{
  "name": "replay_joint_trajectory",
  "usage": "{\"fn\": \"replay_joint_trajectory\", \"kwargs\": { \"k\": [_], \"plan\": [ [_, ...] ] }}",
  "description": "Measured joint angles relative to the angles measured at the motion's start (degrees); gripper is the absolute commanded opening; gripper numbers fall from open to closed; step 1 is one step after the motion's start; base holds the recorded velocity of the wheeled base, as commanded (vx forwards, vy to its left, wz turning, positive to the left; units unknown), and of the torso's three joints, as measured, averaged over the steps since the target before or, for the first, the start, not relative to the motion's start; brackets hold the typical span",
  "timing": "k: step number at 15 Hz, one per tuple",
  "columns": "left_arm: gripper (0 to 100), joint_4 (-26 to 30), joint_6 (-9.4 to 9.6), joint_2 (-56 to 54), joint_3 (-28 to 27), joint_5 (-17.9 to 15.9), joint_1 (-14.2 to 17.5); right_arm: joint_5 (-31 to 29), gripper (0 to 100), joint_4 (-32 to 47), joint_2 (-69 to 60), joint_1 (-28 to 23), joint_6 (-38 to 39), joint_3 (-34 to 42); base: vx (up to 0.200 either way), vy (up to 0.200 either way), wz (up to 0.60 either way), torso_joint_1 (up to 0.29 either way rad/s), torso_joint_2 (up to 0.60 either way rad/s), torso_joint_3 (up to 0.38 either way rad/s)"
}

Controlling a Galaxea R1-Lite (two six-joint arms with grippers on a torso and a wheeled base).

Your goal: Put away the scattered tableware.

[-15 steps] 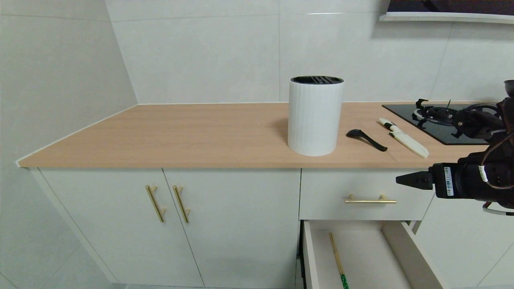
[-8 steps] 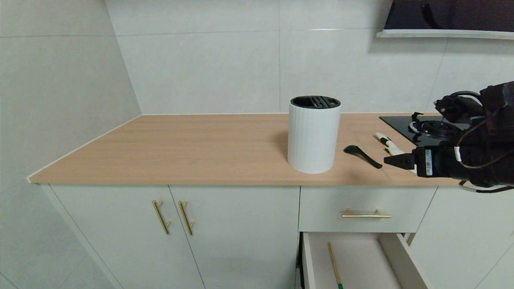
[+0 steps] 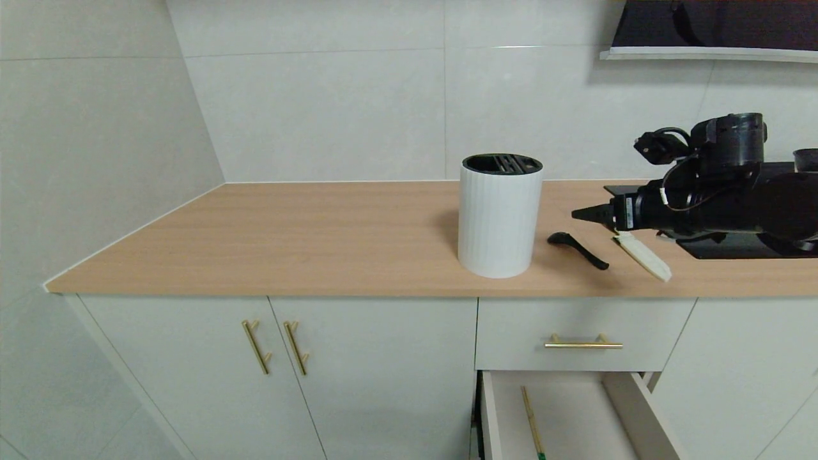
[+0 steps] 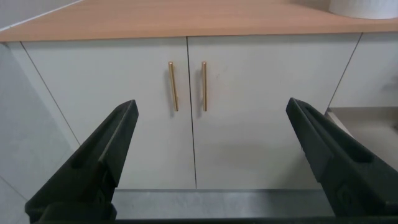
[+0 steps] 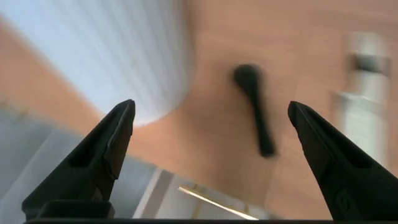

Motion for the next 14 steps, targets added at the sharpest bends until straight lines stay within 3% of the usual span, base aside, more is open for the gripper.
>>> {"fn": "replay_joint_trajectory", "kwargs": {
  "k": [4, 14],
  "plan": [
    [100, 0.0, 0.02, 0.0, 0.0, 0.0, 0.0, 1.8, 100, -1.8, 6.9, -3.0, -2.8, -1.1, 0.000, 0.000, 0.00, 0.000, 0.00, 0.000],
    [100, 0.0, 0.02, 0.0, 0.0, 0.0, 0.0, 0.6, 100, -10.2, 17.0, -2.7, -3.5, -1.5, 0.000, 0.000, 0.00, 0.000, 0.00, 0.000]
  ]
}}
